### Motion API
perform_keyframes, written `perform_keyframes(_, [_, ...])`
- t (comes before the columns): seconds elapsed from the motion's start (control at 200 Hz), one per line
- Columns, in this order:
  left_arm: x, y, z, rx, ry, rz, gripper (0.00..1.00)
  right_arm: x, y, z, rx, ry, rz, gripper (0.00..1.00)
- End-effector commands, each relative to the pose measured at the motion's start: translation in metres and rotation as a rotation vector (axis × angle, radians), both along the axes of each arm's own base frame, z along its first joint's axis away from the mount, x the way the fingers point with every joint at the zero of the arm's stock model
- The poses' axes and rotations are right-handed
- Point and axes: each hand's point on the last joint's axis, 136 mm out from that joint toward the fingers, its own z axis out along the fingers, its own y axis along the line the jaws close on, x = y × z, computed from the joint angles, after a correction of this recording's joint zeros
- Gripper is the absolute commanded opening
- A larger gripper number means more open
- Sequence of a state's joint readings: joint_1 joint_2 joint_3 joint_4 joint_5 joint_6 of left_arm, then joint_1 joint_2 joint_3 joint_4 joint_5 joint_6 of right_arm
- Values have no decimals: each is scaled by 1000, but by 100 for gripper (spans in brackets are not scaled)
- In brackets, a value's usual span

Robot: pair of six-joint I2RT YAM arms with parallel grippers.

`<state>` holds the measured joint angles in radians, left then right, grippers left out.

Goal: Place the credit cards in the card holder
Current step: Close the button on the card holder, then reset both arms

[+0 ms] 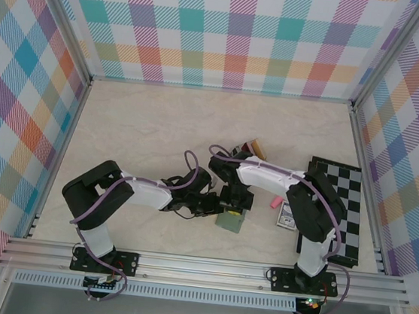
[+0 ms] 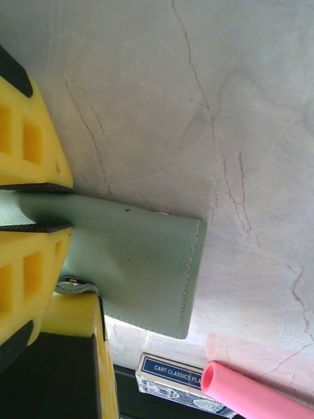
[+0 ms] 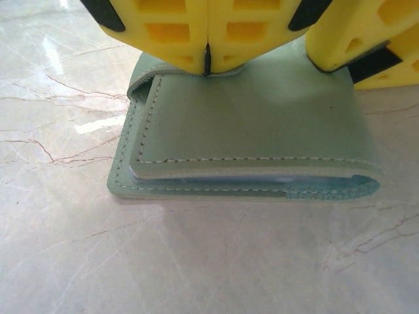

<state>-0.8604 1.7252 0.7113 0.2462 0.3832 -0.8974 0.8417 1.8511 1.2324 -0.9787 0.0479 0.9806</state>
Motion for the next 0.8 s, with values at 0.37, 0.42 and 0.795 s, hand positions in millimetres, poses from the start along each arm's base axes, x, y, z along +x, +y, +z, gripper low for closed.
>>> perform_keyframes(0.37, [19,40,16,193,-150,80,28,42,-82,98,-3,-557,-65,52])
perform_keyframes(0.42, [26,49,25,215,-186,89,31,51,-111,117,-90,-693,-69,65])
perform_keyframes(0.795, [102,224,88,560,-427,426,84,135,-218,102,-163,-1052,-6,98])
